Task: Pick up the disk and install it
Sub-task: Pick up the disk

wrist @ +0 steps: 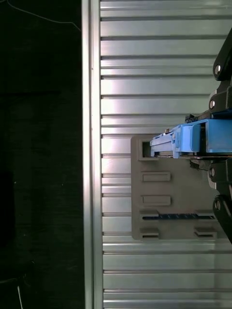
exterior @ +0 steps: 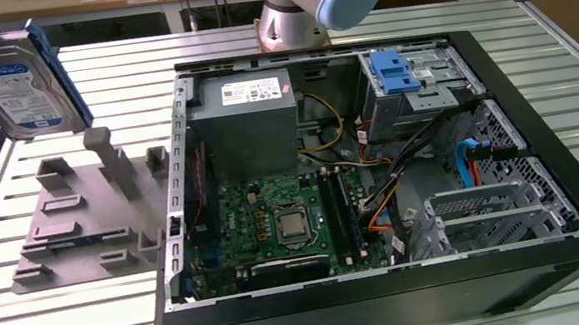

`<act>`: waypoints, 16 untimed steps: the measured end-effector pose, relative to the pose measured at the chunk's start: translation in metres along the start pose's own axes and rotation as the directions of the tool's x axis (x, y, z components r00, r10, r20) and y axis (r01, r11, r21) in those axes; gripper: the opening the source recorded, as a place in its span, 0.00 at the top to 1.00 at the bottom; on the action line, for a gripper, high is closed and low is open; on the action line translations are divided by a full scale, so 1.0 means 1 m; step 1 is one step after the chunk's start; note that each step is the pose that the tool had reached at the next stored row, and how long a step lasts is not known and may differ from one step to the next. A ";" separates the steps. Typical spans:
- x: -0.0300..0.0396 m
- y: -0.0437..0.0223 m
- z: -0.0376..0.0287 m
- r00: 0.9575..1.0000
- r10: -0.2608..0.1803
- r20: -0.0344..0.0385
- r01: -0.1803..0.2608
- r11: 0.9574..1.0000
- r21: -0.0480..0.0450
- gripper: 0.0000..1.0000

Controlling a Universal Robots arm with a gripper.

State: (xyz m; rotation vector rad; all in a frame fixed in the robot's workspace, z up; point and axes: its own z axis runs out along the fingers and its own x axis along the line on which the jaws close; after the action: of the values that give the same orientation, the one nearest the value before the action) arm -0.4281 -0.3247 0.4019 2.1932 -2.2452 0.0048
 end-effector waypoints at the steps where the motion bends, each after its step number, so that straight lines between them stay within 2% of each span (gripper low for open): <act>1: -0.0001 0.0000 -0.0012 1.000 0.000 0.000 0.000 1.000 0.000 0.64; 16: -0.0009 0.0001 -0.0201 1.000 0.000 0.000 0.000 1.000 0.000 0.64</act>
State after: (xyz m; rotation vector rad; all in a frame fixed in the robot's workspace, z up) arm -0.4282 -0.3237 0.4220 2.1932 -2.2452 0.0050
